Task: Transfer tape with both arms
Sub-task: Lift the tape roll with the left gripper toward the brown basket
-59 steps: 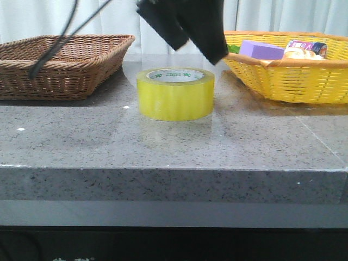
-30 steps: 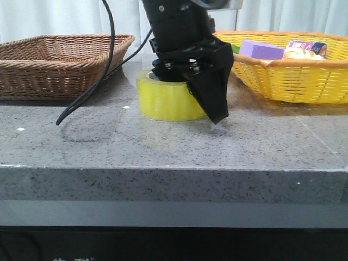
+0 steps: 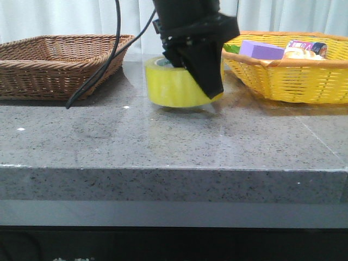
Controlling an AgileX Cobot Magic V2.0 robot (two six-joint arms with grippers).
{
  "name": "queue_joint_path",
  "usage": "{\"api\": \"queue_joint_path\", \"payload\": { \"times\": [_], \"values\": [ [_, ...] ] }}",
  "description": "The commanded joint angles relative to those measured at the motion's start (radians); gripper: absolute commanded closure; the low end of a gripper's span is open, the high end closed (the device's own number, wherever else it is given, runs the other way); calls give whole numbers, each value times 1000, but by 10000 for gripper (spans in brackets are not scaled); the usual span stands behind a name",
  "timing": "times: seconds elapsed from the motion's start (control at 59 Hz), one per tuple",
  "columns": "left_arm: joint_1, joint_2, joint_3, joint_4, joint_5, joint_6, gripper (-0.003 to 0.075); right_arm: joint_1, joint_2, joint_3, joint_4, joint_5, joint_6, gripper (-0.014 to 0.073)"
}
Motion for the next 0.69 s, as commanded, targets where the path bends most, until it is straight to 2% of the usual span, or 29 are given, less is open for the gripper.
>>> {"api": "queue_joint_path", "payload": {
  "times": [0.0, 0.135, 0.406, 0.677],
  "values": [
    [-7, -58, -78, 12, 3, -21, 600, -7, -1, -25, -2, -65, 2, 191],
    [-7, -63, -147, 46, 38, -37, 601, -7, -1, -25, -2, -65, 2, 191],
    [5, -69, -274, 215, 69, -93, 601, -7, -1, -25, -2, -65, 2, 191],
    [136, -76, -281, 224, 69, -122, 601, -7, -1, -25, -2, -65, 2, 191]
  ]
}}
